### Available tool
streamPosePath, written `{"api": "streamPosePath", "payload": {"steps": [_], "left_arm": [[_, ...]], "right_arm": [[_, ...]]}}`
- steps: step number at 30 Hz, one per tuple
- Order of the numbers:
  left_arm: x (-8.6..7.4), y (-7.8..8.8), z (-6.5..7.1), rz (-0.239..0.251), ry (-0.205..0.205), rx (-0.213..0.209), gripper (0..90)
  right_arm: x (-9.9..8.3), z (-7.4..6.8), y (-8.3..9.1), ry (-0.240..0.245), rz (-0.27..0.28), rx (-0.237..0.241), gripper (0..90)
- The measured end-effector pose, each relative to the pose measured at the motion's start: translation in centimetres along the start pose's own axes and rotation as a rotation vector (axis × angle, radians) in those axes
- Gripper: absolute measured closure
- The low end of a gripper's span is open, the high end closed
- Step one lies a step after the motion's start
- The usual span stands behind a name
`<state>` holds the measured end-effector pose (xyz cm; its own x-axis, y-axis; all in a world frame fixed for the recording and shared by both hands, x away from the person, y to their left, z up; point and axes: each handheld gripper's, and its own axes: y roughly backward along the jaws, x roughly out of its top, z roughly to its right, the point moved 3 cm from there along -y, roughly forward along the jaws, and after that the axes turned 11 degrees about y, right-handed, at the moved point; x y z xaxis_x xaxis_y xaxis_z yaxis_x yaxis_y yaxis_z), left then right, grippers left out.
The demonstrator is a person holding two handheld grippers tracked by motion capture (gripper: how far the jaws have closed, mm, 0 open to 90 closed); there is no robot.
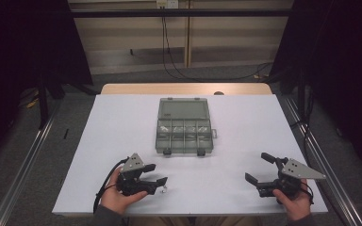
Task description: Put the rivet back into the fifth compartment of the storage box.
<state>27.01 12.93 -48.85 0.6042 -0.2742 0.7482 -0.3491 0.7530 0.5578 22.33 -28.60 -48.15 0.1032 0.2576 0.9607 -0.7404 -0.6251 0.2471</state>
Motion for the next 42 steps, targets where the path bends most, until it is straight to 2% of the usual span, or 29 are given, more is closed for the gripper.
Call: {"api": "streamPosePath", "payload": {"steps": [5, 13, 20, 25, 29, 34, 42], "left_arm": [[-0.4, -0.4, 0.2, -0.056, -0.016, -0.003, 42.7], [-0.6, -0.8, 0.4, -0.103, -0.026, -0.015, 55.3], [-0.8, -1.1, 0.6, -0.114, -0.047, -0.014, 57.9], [-1.0, -1.5, 0.8, -0.141, -0.062, -0.024, 59.0], [-1.0, -1.6, 0.8, -0.144, -0.085, -0.013, 60.9], [-1.0, -1.6, 0.9, -0.142, -0.096, 0.001, 65.8], [-0.4, -2.0, 1.7, -0.119, -0.098, -0.033, 63.3]], "right_arm": [[0.0, 0.0, 0.1, 0.001, -0.001, 0.001, 2.1], [0.0, 0.1, 0.0, 0.001, -0.005, -0.001, 2.1], [0.0, 0.1, 0.1, 0.002, -0.006, -0.001, 2.1], [0.0, 0.3, 0.1, 0.004, -0.006, -0.004, 2.1], [0.0, 0.3, 0.2, 0.003, -0.007, -0.003, 2.1], [0.0, 0.3, 0.1, 0.004, -0.007, -0.003, 2.2], [0.0, 0.3, 0.1, 0.005, -0.008, -0.004, 2.1]]}}
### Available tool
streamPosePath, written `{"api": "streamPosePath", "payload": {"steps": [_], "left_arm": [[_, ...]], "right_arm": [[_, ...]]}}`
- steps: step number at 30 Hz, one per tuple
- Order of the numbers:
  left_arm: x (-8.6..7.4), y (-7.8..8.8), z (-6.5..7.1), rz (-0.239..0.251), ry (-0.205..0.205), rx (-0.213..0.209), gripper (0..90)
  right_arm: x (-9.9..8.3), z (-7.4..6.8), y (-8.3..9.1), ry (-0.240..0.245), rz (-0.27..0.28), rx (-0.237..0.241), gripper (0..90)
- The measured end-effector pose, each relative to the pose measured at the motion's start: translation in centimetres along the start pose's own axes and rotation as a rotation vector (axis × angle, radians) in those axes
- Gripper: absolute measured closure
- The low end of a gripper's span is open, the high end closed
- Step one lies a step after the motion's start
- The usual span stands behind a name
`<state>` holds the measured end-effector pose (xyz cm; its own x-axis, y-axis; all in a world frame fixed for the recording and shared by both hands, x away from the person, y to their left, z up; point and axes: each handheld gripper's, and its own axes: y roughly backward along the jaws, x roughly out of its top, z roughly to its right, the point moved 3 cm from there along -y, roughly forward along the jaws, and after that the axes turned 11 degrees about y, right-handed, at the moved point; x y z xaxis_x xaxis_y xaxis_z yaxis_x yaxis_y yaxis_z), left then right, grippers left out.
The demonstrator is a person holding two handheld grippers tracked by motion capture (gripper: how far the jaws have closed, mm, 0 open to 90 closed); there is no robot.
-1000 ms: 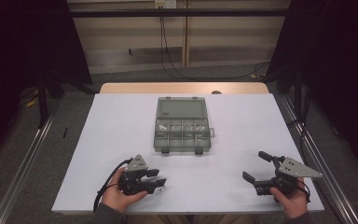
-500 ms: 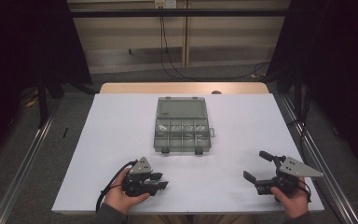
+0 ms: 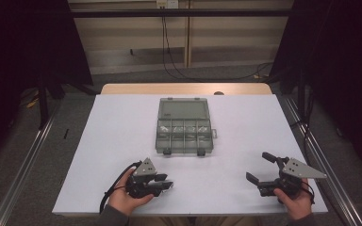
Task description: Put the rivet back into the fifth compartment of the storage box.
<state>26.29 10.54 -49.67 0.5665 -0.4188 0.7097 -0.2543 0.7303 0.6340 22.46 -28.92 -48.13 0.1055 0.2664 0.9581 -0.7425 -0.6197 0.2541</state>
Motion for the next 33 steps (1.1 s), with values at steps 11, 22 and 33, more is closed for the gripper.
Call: {"api": "streamPosePath", "payload": {"steps": [11, 22, 33], "left_arm": [[0.0, -1.1, 0.5, -0.036, -0.012, -0.009, 69.2], [-0.1, -1.1, 0.1, -0.027, 0.003, 0.002, 82.7], [0.4, -0.6, -0.5, 0.004, 0.047, -0.006, 82.7]], "right_arm": [[0.0, 0.0, 0.0, -0.001, -0.001, -0.002, 2.1], [0.0, 0.0, 0.0, 0.0, 0.001, -0.001, 2.2], [0.0, 0.0, 0.1, -0.005, 0.001, -0.003, 2.2]]}}
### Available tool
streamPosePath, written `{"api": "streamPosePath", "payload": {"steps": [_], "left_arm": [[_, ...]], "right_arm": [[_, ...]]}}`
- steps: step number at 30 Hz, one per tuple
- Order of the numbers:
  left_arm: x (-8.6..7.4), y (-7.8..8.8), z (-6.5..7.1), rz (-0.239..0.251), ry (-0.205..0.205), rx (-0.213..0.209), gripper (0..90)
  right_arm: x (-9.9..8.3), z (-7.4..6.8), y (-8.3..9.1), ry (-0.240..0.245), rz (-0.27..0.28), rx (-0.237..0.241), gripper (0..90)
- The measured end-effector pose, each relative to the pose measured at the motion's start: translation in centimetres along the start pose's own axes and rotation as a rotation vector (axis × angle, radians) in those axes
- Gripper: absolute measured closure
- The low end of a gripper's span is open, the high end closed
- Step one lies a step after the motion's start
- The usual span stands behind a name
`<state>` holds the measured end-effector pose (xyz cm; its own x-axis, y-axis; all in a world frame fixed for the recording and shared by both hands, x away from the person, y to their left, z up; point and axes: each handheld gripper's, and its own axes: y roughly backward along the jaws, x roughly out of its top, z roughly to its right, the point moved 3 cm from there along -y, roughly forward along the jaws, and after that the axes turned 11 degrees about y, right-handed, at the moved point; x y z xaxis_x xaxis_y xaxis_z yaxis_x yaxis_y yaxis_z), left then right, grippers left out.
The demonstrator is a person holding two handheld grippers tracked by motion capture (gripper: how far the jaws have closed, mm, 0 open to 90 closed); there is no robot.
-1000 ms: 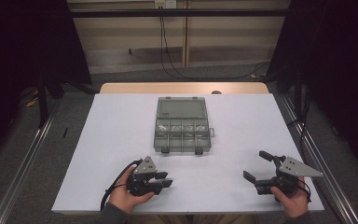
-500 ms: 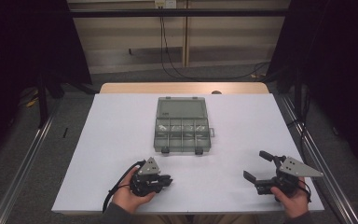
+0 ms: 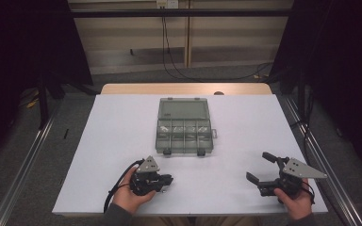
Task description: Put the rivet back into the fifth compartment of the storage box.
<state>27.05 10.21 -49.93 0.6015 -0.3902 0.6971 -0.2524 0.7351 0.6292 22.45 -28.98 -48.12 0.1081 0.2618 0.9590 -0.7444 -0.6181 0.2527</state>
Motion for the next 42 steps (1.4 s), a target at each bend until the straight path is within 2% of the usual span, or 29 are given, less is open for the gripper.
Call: {"api": "streamPosePath", "payload": {"steps": [11, 20, 34, 37, 42], "left_arm": [[1.5, 1.1, -1.4, 0.074, 0.034, 0.029, 82.8], [3.3, 1.4, -2.1, 0.112, 0.051, 0.057, 82.9], [6.0, 1.6, -3.5, 0.15, 0.082, 0.114, 82.8], [6.4, 1.5, -3.8, 0.151, 0.071, 0.128, 82.8], [7.1, 1.4, -4.1, 0.164, 0.079, 0.146, 82.9]], "right_arm": [[0.0, 0.0, 0.0, -0.001, 0.0, -0.001, 2.2], [0.0, 0.0, 0.0, -0.003, -0.001, -0.002, 2.2], [0.0, -0.1, 0.0, 0.001, -0.001, 0.0, 2.2], [0.0, -0.1, -0.1, 0.0, -0.001, 0.001, 2.2], [-0.1, -0.1, -0.1, 0.0, -0.001, 0.0, 2.2]]}}
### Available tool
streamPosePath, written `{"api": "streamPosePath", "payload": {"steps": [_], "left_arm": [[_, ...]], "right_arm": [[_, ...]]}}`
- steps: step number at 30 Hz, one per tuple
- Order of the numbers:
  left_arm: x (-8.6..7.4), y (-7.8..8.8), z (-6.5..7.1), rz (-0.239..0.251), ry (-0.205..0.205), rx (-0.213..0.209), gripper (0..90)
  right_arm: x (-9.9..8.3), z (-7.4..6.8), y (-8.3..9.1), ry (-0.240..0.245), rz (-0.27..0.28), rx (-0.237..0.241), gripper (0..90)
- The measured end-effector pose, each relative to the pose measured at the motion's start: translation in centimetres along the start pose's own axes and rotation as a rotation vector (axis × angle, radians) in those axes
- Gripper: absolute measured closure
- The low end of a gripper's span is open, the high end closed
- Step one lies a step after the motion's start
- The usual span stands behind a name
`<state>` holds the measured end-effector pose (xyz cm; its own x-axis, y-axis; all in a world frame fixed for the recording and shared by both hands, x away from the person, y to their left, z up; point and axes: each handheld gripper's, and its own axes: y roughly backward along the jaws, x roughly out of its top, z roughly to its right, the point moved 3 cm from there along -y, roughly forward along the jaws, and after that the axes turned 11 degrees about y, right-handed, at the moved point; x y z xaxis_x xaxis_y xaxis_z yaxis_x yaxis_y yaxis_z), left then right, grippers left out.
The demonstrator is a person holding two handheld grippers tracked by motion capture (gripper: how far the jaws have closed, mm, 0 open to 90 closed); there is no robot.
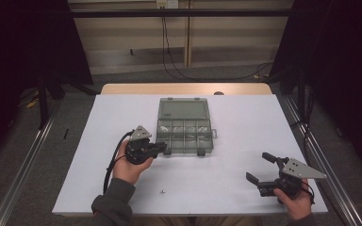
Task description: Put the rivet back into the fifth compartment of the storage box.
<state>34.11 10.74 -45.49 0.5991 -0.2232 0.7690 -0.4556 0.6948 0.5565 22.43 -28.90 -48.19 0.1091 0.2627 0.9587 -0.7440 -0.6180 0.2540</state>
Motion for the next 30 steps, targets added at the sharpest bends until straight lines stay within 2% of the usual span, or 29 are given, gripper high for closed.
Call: {"api": "streamPosePath", "payload": {"steps": [12, 14, 15, 16, 22, 30], "left_arm": [[1.1, -0.8, -1.0, 0.043, 0.021, 0.064, 82.8], [1.2, -1.1, -1.1, 0.049, 0.04, 0.066, 82.8], [1.2, -1.2, -1.2, 0.039, 0.031, 0.073, 82.8], [1.2, -1.3, -1.2, 0.045, 0.042, 0.076, 82.8], [1.2, -1.8, -1.6, 0.049, 0.044, 0.098, 82.7], [1.1, -2.2, -2.0, 0.04, 0.044, 0.101, 81.3]], "right_arm": [[0.0, 0.0, 0.0, -0.002, -0.001, 0.002, 2.2], [0.0, 0.0, 0.0, -0.002, -0.003, 0.002, 2.2], [0.0, 0.0, 0.0, -0.003, -0.003, 0.002, 2.2], [0.0, 0.0, 0.0, -0.003, -0.001, 0.003, 2.2], [0.0, 0.0, 0.0, -0.003, -0.001, 0.003, 2.2], [0.0, 0.0, 0.0, -0.003, 0.0, 0.005, 2.2]]}}
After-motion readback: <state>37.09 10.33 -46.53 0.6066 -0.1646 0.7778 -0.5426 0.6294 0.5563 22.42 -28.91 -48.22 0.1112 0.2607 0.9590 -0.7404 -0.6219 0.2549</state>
